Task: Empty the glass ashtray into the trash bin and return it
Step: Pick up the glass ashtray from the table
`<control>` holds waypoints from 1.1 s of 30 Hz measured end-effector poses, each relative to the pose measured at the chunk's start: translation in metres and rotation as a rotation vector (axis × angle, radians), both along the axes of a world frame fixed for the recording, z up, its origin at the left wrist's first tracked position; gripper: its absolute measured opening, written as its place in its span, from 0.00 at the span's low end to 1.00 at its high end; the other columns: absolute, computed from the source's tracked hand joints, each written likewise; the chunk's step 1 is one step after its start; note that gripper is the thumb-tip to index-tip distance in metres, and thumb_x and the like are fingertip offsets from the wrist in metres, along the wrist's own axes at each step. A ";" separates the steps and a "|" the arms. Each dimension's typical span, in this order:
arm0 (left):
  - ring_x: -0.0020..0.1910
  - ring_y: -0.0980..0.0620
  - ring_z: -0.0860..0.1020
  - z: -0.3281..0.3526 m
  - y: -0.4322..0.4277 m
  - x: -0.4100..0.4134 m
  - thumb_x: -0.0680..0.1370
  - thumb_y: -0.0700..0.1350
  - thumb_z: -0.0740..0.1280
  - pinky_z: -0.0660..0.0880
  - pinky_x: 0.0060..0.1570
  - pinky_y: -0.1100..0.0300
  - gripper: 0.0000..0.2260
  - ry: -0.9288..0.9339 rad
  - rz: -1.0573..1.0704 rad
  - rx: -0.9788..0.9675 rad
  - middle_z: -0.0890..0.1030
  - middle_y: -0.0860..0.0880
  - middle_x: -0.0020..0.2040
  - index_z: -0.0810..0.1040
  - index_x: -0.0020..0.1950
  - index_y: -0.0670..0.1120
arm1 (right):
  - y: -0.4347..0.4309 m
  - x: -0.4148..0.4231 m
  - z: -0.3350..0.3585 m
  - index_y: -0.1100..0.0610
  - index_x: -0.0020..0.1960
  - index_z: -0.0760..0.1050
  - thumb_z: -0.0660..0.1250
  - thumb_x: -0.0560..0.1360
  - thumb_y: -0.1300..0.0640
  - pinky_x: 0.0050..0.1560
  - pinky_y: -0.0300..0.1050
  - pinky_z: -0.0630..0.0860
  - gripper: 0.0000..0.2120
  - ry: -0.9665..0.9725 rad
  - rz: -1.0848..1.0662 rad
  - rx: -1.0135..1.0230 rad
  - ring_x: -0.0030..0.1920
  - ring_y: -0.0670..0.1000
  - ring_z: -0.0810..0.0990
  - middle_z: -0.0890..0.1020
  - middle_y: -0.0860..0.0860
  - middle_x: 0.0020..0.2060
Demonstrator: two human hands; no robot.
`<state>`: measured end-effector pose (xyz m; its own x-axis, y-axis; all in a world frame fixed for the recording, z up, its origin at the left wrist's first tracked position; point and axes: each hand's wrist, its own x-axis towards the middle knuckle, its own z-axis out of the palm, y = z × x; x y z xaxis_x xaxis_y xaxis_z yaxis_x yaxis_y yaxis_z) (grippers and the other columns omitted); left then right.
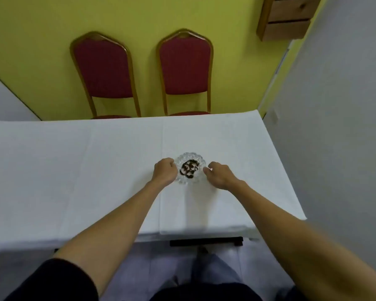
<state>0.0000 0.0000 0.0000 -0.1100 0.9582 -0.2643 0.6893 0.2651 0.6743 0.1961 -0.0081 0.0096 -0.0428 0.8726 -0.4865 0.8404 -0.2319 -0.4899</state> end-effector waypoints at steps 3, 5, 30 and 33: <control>0.31 0.51 0.59 -0.003 0.013 0.012 0.75 0.34 0.53 0.55 0.31 0.57 0.14 0.003 0.058 -0.059 0.61 0.49 0.31 0.57 0.33 0.47 | 0.011 -0.003 -0.006 0.64 0.64 0.73 0.54 0.83 0.48 0.59 0.53 0.73 0.22 0.077 -0.057 0.013 0.61 0.62 0.77 0.79 0.61 0.61; 0.30 0.52 0.59 -0.005 0.017 0.018 0.75 0.33 0.53 0.55 0.31 0.58 0.15 0.006 0.092 -0.085 0.61 0.50 0.30 0.57 0.32 0.47 | 0.017 -0.007 -0.012 0.65 0.62 0.73 0.55 0.83 0.49 0.58 0.53 0.74 0.20 0.111 -0.100 0.034 0.60 0.62 0.77 0.80 0.62 0.59; 0.35 0.46 0.72 0.002 0.010 0.024 0.83 0.49 0.54 0.66 0.34 0.58 0.22 0.061 -0.015 -0.059 0.73 0.46 0.30 0.68 0.31 0.41 | -0.001 -0.031 -0.020 0.61 0.61 0.72 0.51 0.84 0.56 0.48 0.48 0.71 0.15 0.204 -0.458 0.274 0.54 0.59 0.80 0.81 0.56 0.53; 0.36 0.45 0.72 0.015 0.003 0.025 0.84 0.49 0.52 0.66 0.39 0.57 0.23 0.101 -0.102 0.009 0.71 0.47 0.28 0.66 0.29 0.43 | -0.018 -0.032 -0.013 0.61 0.57 0.72 0.50 0.84 0.55 0.46 0.48 0.70 0.15 0.215 -0.507 0.341 0.50 0.58 0.79 0.79 0.53 0.47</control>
<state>0.0252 0.0026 0.0151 -0.0372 0.9680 -0.2482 0.7768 0.1843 0.6022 0.1640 -0.0261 -0.0032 0.3494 0.9144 -0.2047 0.5424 -0.3755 -0.7516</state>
